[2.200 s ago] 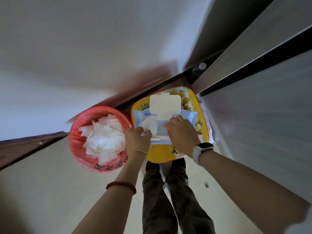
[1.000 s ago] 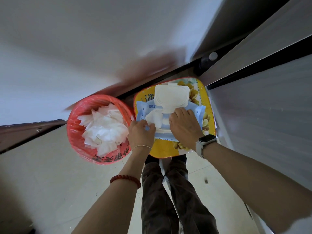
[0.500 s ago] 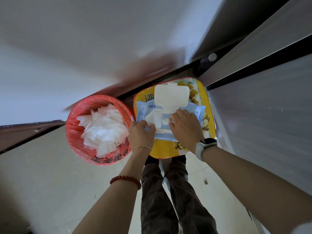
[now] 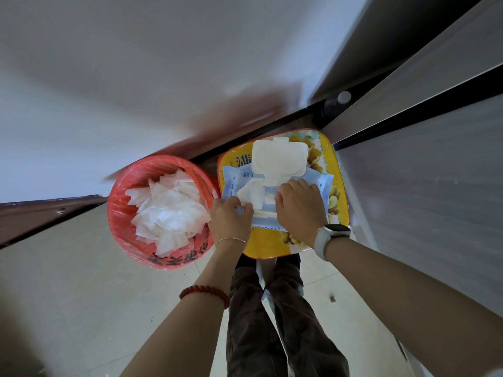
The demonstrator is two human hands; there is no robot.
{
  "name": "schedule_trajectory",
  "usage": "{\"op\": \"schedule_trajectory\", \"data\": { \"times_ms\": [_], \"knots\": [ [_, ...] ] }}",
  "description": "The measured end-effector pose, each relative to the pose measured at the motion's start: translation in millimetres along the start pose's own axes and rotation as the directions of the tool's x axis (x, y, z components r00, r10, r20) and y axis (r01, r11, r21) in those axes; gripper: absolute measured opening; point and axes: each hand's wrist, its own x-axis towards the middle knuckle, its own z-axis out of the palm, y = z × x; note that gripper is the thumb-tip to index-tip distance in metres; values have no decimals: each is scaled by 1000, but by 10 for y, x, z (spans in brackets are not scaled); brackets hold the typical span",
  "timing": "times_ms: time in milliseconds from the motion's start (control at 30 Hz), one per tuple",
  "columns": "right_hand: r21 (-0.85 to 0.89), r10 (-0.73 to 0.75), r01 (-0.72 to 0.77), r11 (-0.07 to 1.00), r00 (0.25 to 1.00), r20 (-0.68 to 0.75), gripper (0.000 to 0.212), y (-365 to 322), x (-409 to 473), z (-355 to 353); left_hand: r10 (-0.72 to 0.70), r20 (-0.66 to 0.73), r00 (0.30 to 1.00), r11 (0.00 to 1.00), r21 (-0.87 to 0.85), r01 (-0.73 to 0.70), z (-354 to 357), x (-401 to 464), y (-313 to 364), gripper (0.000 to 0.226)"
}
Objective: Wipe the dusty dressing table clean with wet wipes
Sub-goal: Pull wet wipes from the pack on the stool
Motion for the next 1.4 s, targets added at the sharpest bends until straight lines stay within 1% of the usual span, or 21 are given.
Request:
{"op": "schedule_trajectory", "data": {
  "times_ms": [133, 233, 300, 367, 467, 567, 667, 733, 833, 867, 900, 933, 967, 1000, 1033, 1067, 1100, 1167, 1233, 1267, 1400],
  "knots": [
    [-83, -61, 65, 994, 997, 40, 29, 32, -31, 19, 10, -4, 1000, 1000, 1, -10, 10, 2, -10, 18],
    [-82, -96, 95, 992, 995, -6, 18, 66, -40, 28, 17, -6, 1000, 1000, -4, -17, 15, 2, -14, 18],
    [-69, -130, 127, 989, 991, -42, 16, 92, -33, 24, 15, 1, 1000, 1000, 5, -15, 18, 4, -13, 19],
    [-105, -189, 188, 977, 982, -3, 22, 126, -37, 22, 12, 1, 1000, 1000, 5, -12, 20, 9, -14, 19],
    [-239, -268, 292, 926, 955, 127, 27, 171, -49, 6, 10, -1, 1000, 1000, 1, -10, 29, 16, -19, 19],
    [-286, -350, 364, 886, 931, 102, 20, 186, -18, 1, 13, 9, 1000, 1000, 7, -14, 35, 23, -36, 19],
    [-253, -376, 387, 887, 922, 91, 14, 160, 35, -36, 19, 12, 1000, 1000, 9, -19, 33, 20, -41, 18],
    [-245, -414, 419, 874, 907, 72, 24, 184, 68, -12, 18, 12, 1000, 1000, 18, -19, 29, 14, -36, 18],
    [-221, -417, 449, 866, 891, 178, 34, 213, 103, 4, 20, 17, 1000, 1000, 19, -20, 19, 7, -23, 18],
    [-211, -366, 409, 888, 905, 216, 34, 206, 91, -12, 21, 21, 1000, 1000, 17, -21, 17, 6, -16, 18],
    [-202, -261, 308, 930, 938, 228, 27, 199, 66, -27, 23, 25, 999, 1000, 14, -24, 15, 5, -9, 19],
    [-176, -134, 170, 970, 971, 198, 16, 188, 34, -40, 26, 28, 999, 1000, 12, -26, 17, 7, -6, 19],
    [-76, -18, 31, 997, 986, 168, 7, 176, 8, -56, 28, 30, 999, 1000, 9, -28, 19, 10, -2, 18],
    [94, 69, -83, 992, 988, 140, 6, 152, -37, -62, 27, 30, 999, 1000, 5, -27, 19, 12, -3, 18],
    [223, 108, -131, 966, 988, 113, 7, 126, -87, -62, 25, 29, 999, 1000, -1, -25, 18, 13, -6, 17],
    [292, 81, -99, 951, 994, 74, 5, 102, -134, -67, 24, 29, 999, 1000, -7, -24, 19, 13, -10, 17],
    [310, 24, -31, 950, 999, 27, 3, 104, -182, -48, 25, 29, 999, 1000, -10, -25, 24, 13, -14, 17],
    [230, -117, 117, 966, 993, -11, 10, 172, -232, 9, 27, 27, 999, 1000, -13, -27, 28, 14, -25, 18],
    [77, -244, 238, 968, 966, 86, 21, 213, -196, 28, 30, 31, 999, 999, -16, -29, 28, 15, -31, 19],
    [44, -269, 266, 963, 955, 127, 26, 214, -170, 12, 32, 35, 999, 999, -16, -32, 28, 16, -32, 20],
    [-61, -299, 315, 947, 935, 189, 37, 133, -43, -95, 48, 37, 998, 999, -8, -48, 31, 16, -43, 23]
  ]
}}
